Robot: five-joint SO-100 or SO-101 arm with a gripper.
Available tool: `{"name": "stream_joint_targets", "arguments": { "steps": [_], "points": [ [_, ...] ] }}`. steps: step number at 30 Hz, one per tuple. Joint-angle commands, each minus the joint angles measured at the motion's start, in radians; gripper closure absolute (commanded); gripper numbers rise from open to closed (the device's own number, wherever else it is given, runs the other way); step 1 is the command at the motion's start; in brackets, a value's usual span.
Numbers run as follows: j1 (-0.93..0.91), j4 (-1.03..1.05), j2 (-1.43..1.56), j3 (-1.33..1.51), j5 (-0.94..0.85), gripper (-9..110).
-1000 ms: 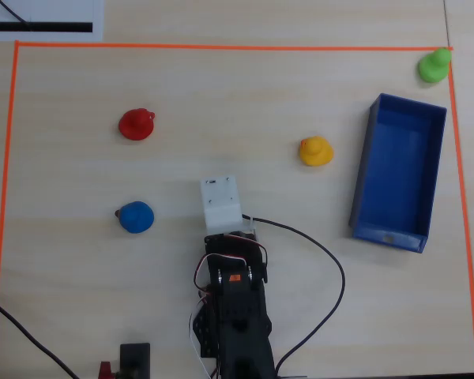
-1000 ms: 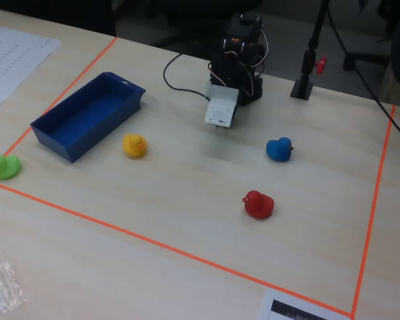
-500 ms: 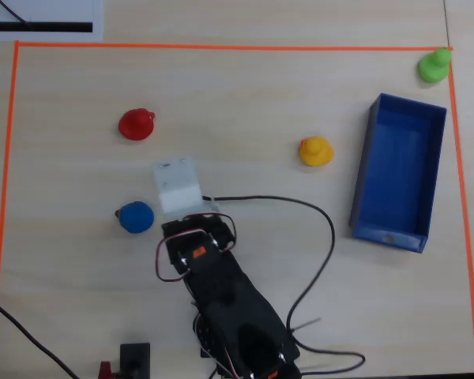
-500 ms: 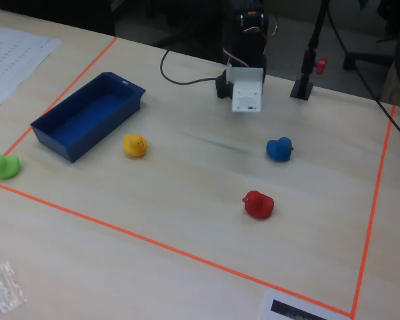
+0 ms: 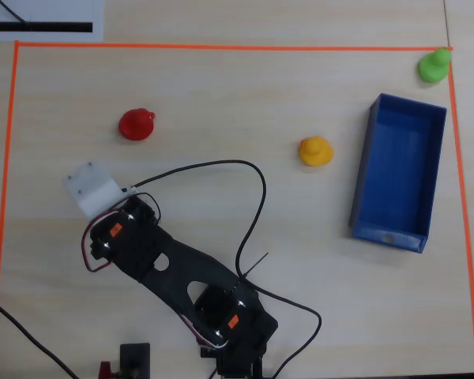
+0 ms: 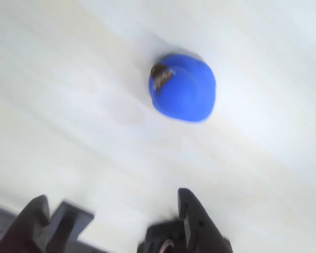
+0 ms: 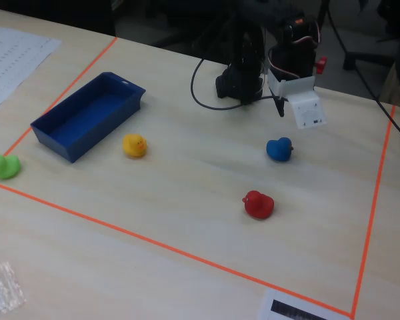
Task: Grasp blue duck and put it into box.
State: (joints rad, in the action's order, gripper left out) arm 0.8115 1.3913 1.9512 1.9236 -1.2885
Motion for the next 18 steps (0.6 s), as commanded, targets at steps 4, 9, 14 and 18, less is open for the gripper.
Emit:
{"name": "stream_joint_targets", "arguments": {
  "steps": [4, 9, 14, 18],
  "points": [
    [-0.115, -0.31, -0.04, 0.118, -0.104, 67],
    [-0.199, -0.492, -0.049, 0.215, -0.187, 67],
    [-0.222, -0.54, -0.061, 0.258, -0.187, 67],
    [-0.21, -0.541, -0.063, 0.311, -0.16, 67]
  ]
}}
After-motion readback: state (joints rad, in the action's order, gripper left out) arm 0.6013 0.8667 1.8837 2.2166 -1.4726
